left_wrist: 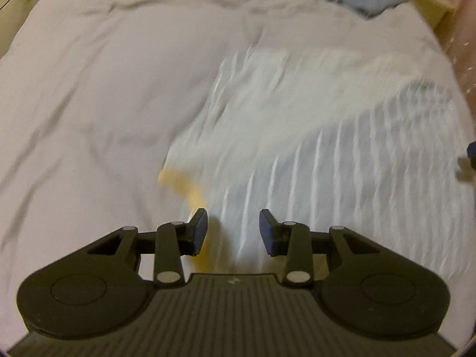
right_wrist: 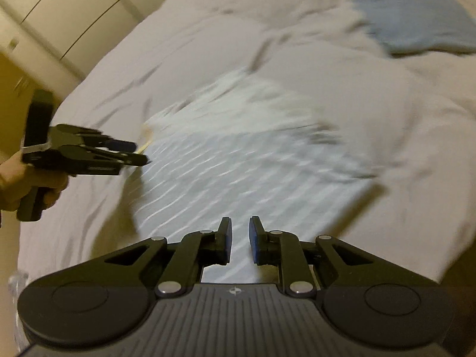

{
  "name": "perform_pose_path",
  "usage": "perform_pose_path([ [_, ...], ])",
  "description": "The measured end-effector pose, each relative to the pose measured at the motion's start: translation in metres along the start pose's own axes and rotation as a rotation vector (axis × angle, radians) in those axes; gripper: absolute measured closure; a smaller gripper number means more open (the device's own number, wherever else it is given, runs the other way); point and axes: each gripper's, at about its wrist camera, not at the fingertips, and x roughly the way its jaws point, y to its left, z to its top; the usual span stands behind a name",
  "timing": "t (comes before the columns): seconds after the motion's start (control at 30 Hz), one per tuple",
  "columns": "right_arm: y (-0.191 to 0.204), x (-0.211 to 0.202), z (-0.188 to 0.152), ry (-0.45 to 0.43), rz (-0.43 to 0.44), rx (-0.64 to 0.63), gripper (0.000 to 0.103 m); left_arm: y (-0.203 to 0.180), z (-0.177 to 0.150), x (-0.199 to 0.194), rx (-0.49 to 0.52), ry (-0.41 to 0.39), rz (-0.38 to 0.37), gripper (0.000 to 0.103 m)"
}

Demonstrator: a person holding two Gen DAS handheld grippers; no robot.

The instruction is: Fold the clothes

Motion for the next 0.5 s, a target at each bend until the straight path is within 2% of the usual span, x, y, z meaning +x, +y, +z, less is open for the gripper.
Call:
perform_pose_path([
  [0.07,0.011,0.016,-0.008,0.05,0.01,-0.043,0.08,0.008,-0.018,0.005,-0.019,0.021,0.026,0.069],
  [0.17,0.02,0.031,-0.03,0.13,-0.015,-0.076,0.08,0.02,-0.032,0.004,-0.032,0.023,0.06,0.068],
  [0.33,0.026,0.017,-0.056,0.17,-0.057,-0.079,0.08,0.036,-0.045,-0.016,-0.039,-0.005,0.101,0.069],
  [0.43,0.033,0.007,-0.062,0.169,-0.073,-0.073,0.079,0.042,-0.053,-0.029,-0.105,-0.034,0.08,0.07],
  [0.5,0.038,0.004,-0.063,0.153,-0.072,-0.06,0.077,0.039,-0.057,-0.033,-0.14,-0.048,0.039,0.069],
])
